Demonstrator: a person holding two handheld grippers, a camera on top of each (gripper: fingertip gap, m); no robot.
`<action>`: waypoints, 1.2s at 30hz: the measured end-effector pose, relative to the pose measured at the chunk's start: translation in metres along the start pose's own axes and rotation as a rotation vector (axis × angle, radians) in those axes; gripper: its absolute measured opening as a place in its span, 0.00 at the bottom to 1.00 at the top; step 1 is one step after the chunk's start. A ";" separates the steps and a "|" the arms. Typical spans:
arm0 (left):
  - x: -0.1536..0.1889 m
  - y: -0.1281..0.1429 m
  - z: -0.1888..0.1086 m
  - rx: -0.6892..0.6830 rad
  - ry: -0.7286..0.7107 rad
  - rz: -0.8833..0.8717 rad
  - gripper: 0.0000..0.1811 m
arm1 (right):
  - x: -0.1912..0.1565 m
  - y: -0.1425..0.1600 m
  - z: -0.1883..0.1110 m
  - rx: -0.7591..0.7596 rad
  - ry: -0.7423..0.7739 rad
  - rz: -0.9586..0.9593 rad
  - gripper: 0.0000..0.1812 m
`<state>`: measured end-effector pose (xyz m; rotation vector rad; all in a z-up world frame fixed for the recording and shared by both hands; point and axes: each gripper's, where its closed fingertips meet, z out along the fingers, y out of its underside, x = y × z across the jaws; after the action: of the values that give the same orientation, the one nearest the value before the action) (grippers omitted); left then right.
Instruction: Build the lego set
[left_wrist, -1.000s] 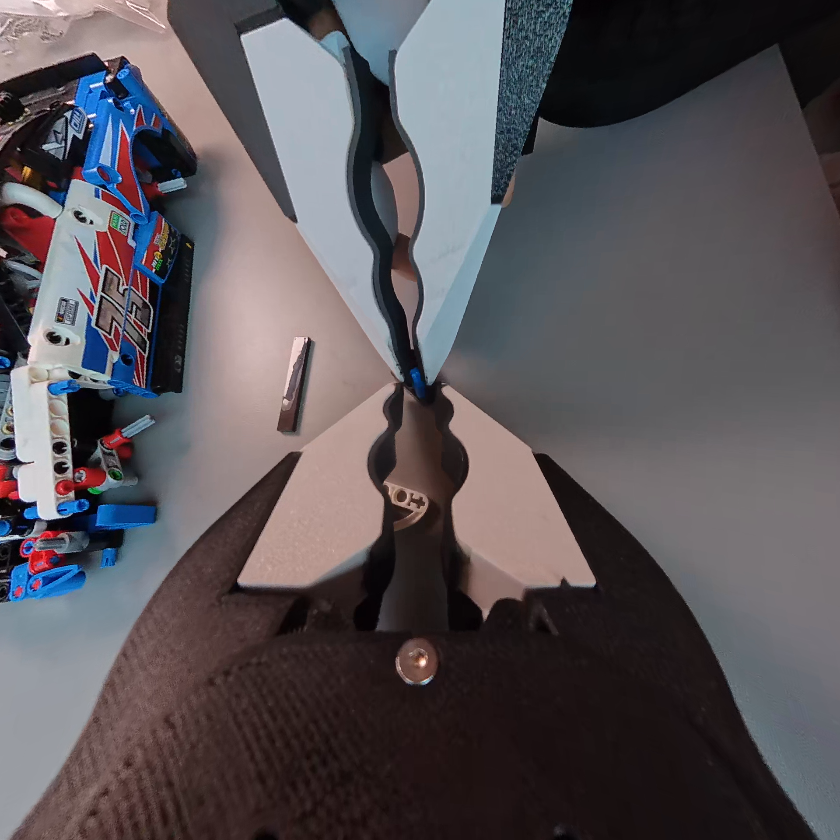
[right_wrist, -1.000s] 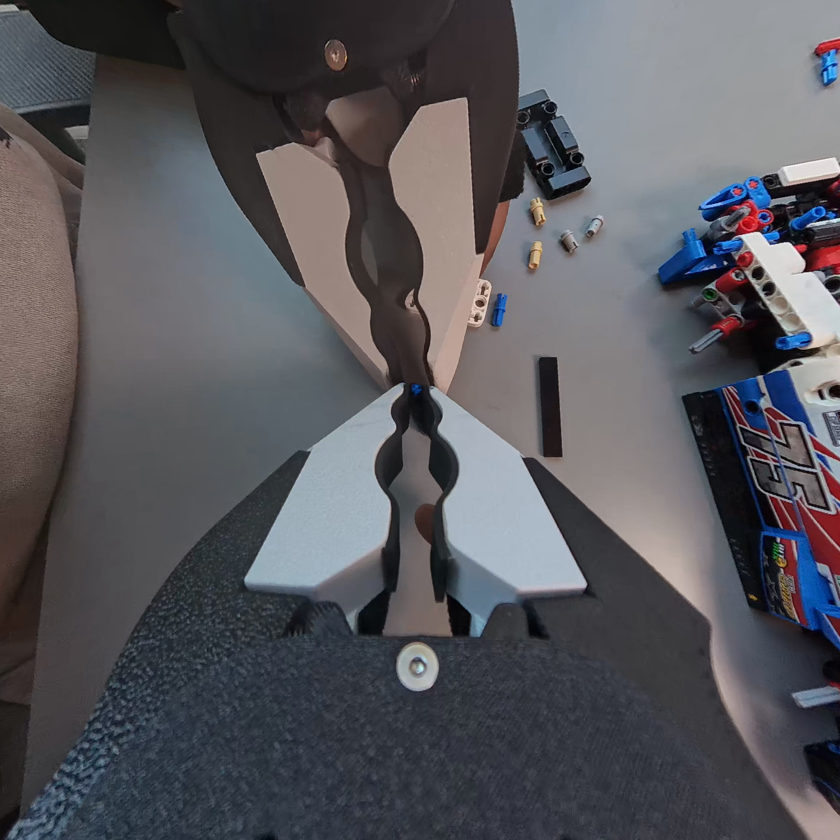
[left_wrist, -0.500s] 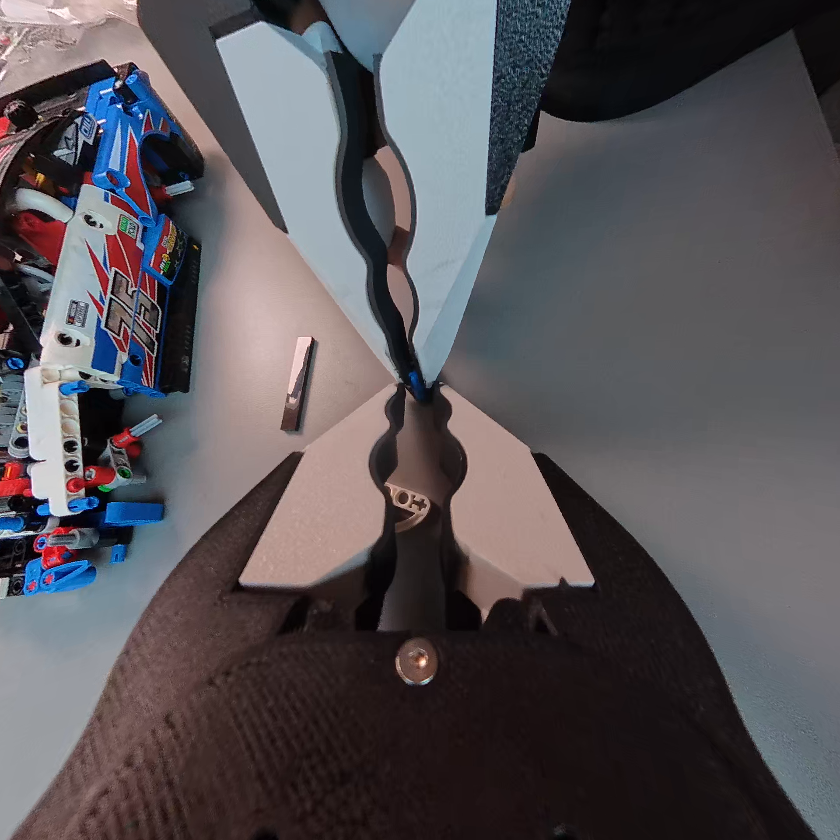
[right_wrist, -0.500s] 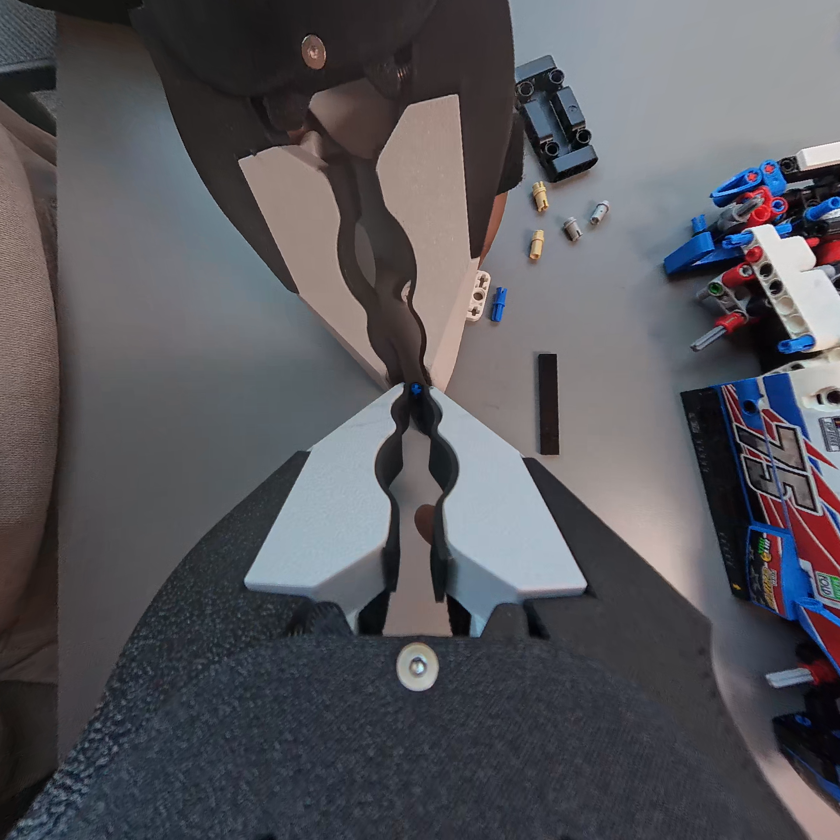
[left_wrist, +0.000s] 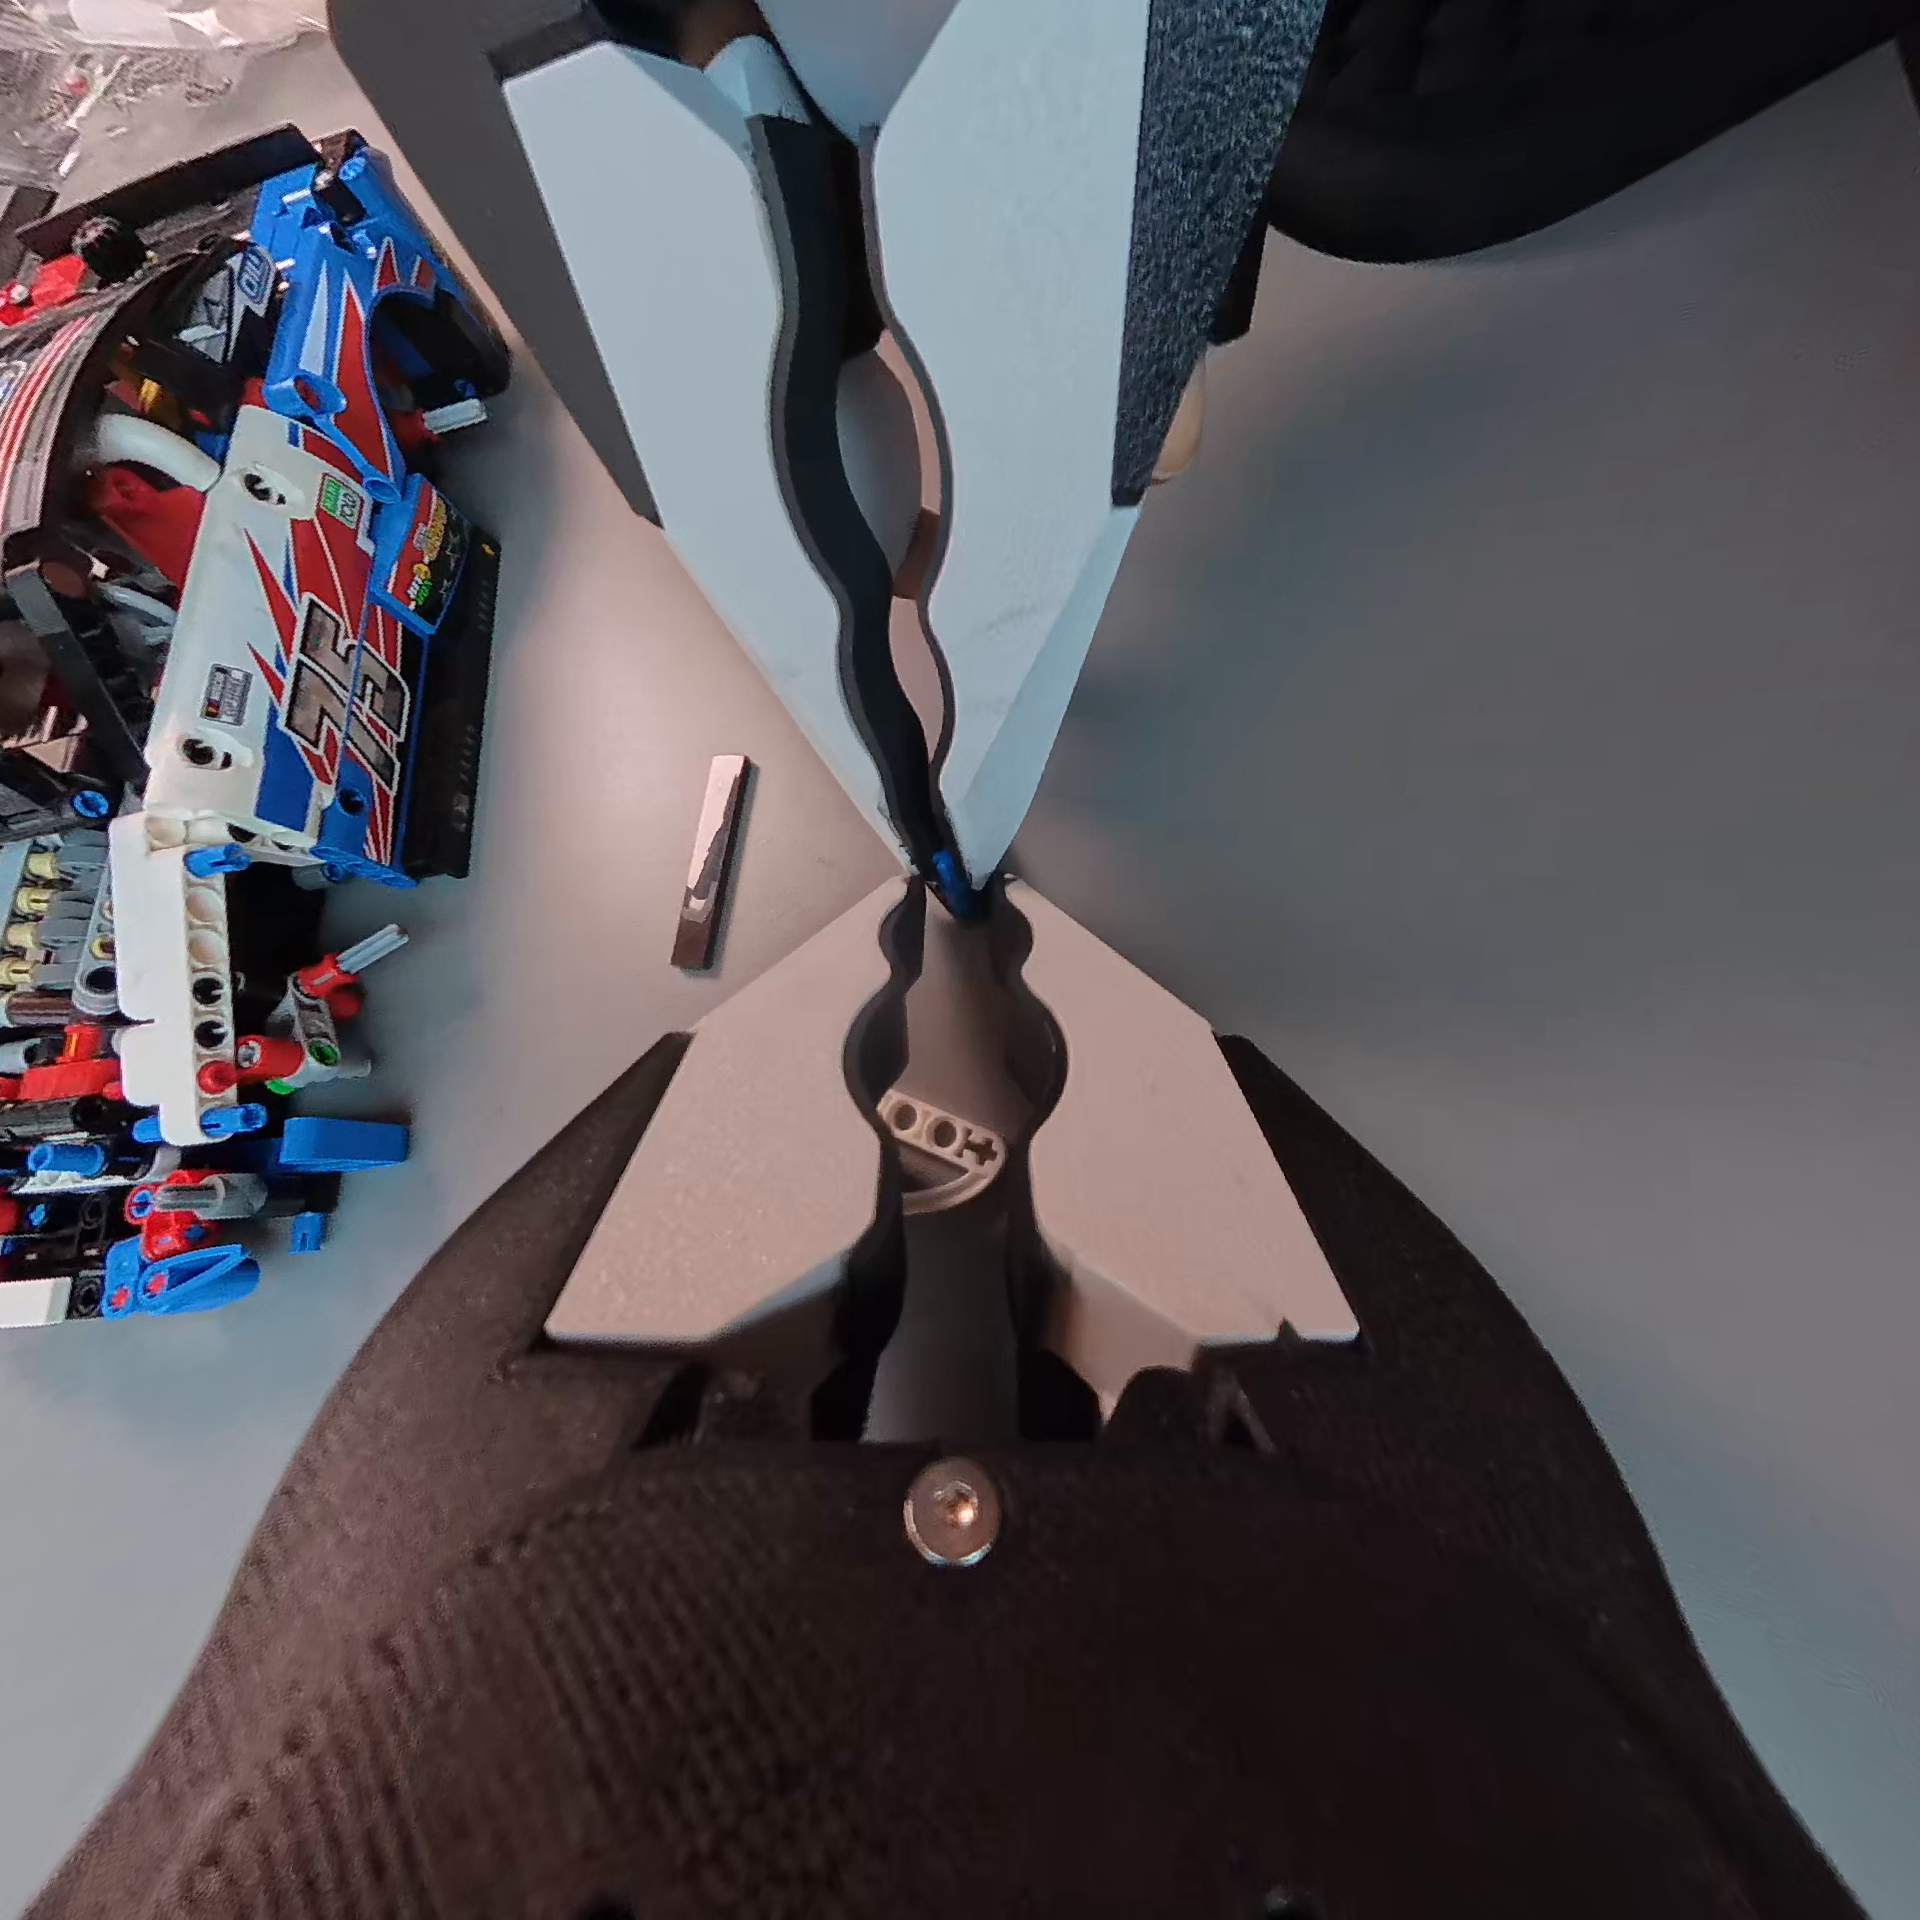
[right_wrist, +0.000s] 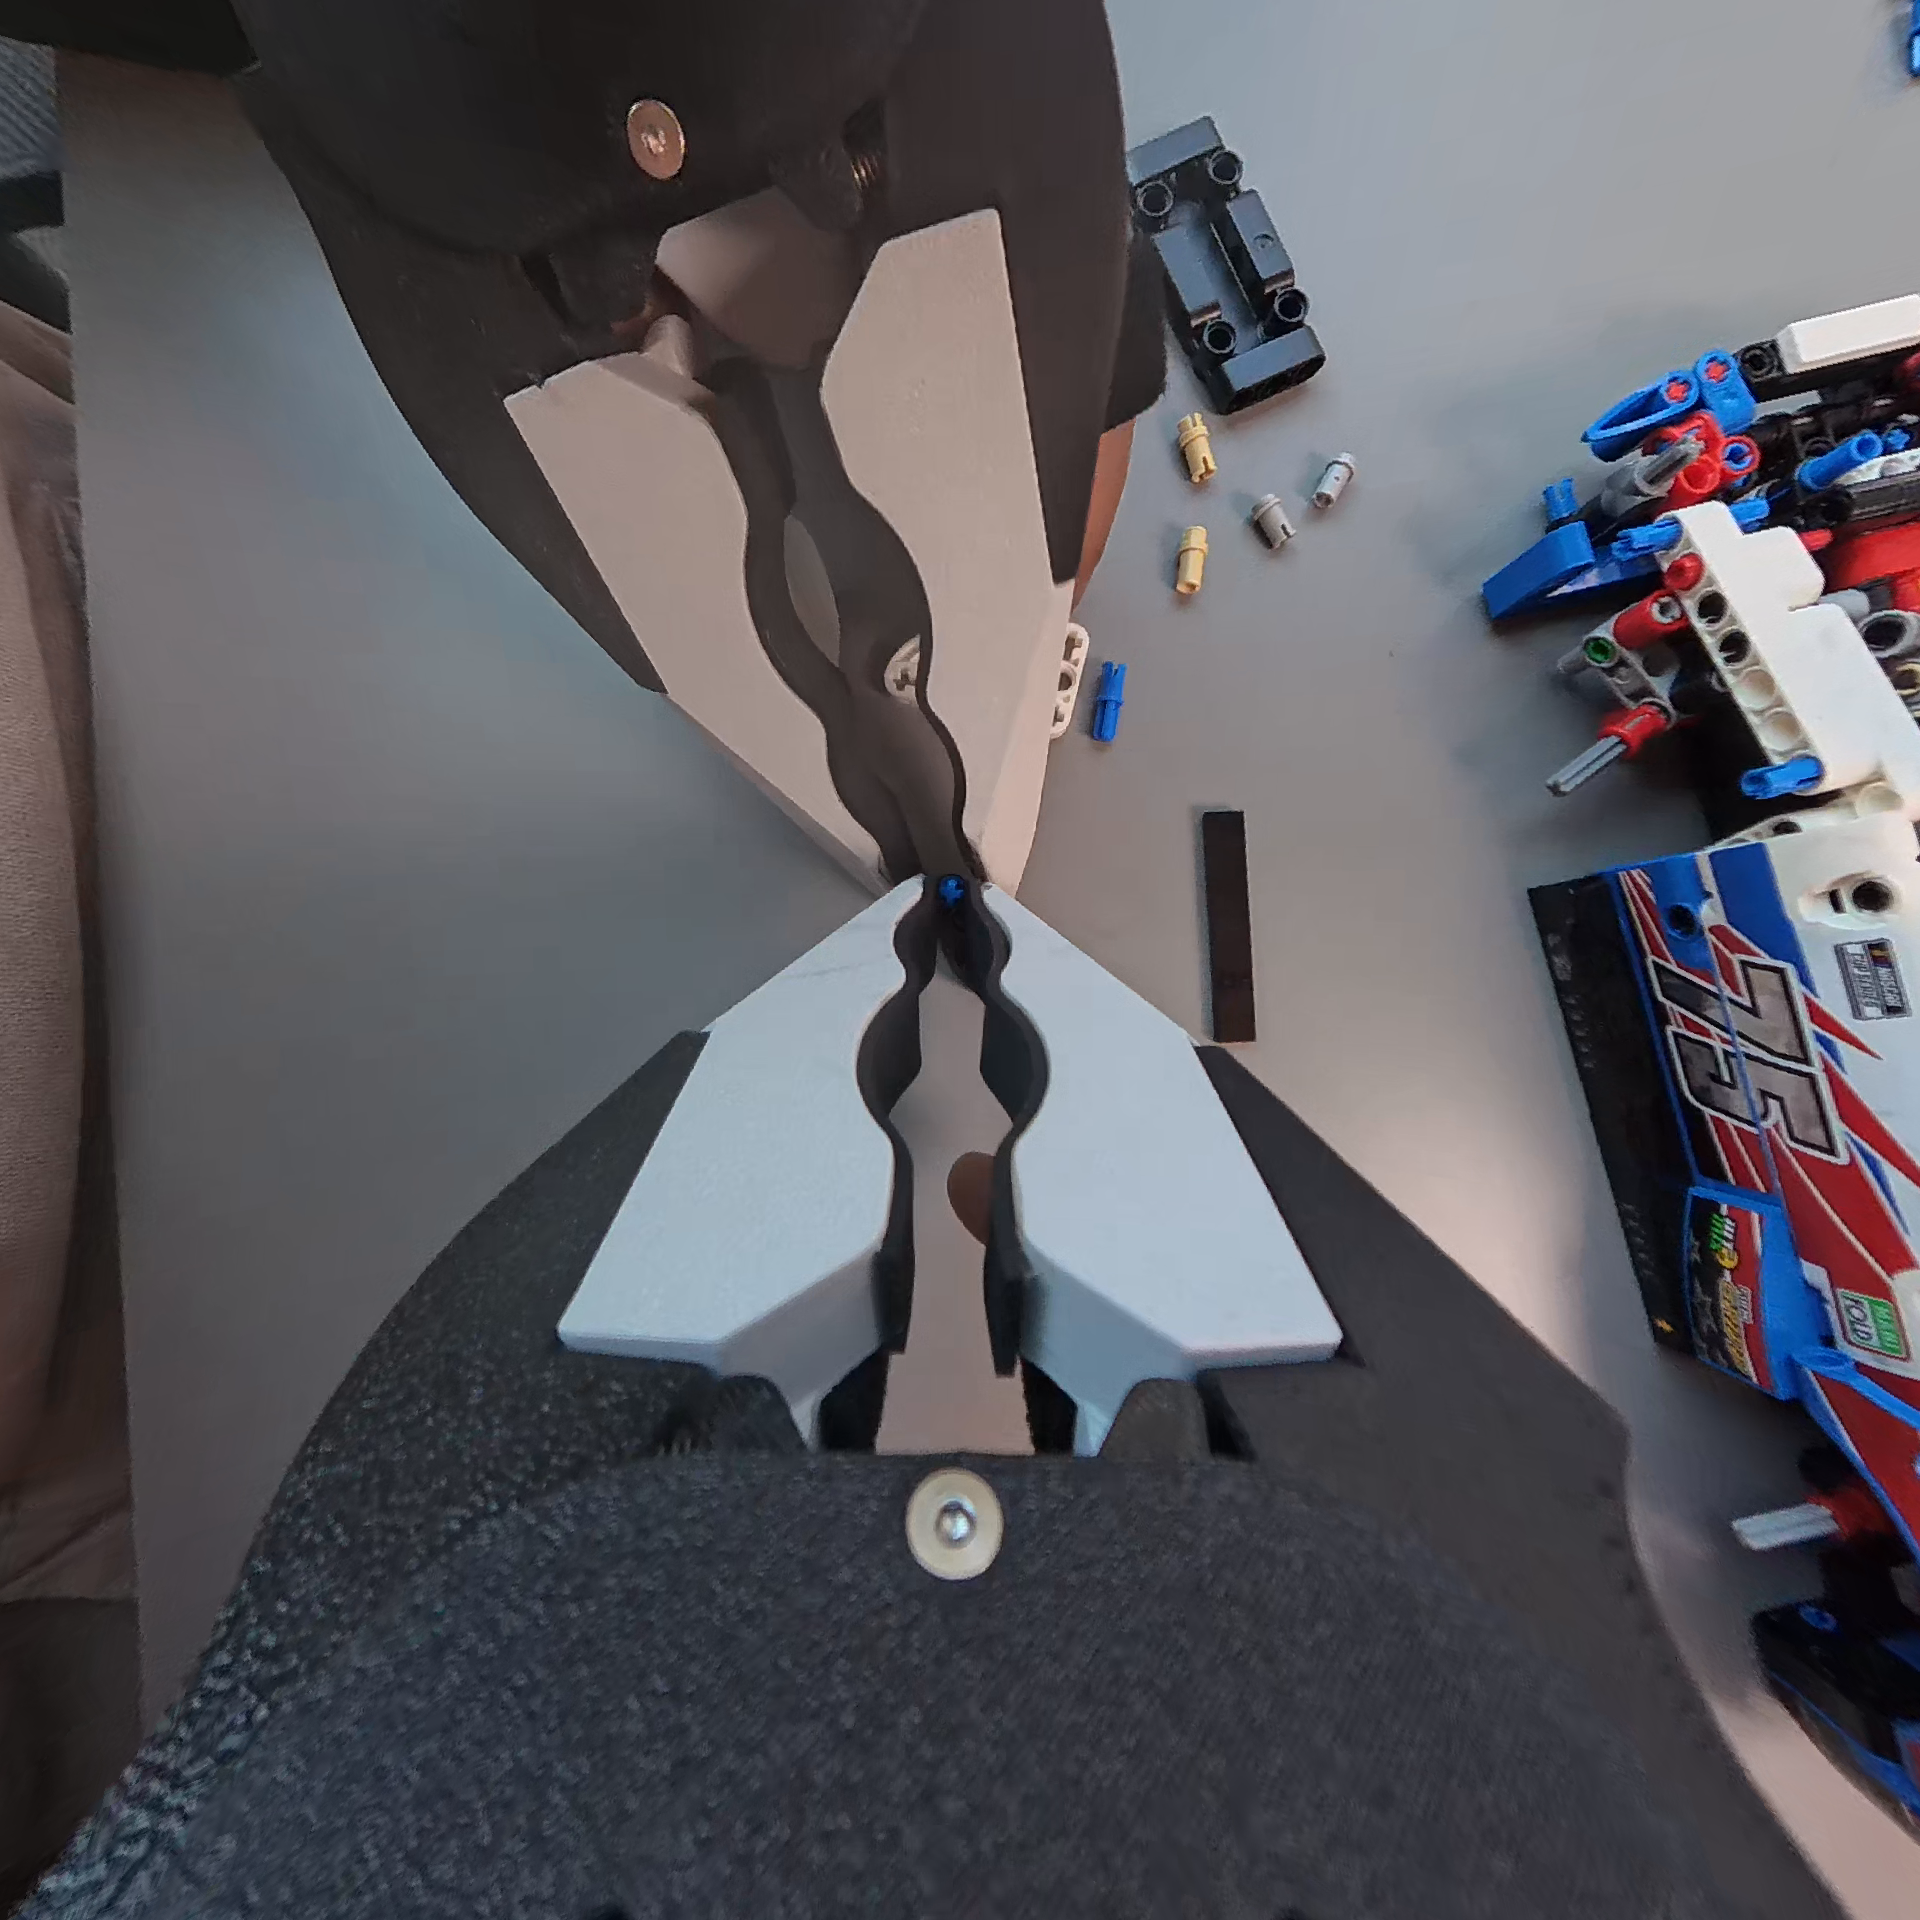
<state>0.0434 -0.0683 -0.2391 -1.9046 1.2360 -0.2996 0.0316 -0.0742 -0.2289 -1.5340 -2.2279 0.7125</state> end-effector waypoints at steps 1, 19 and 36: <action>-0.001 0.000 0.000 -0.001 -0.006 0.001 0.05 | 0.000 0.000 0.000 0.003 -0.007 0.011 0.00; -0.003 0.007 -0.006 -0.021 -0.033 -0.011 0.04 | 0.003 -0.001 0.002 -0.113 -0.021 -0.011 0.00; -0.004 0.004 -0.003 -0.008 -0.043 -0.018 0.04 | 0.008 0.001 -0.002 -0.191 -0.011 -0.031 0.01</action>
<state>0.0370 -0.0672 -0.2392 -1.9199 1.1939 -0.2625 0.0300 -0.0662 -0.2278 -1.5809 -2.3815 0.5121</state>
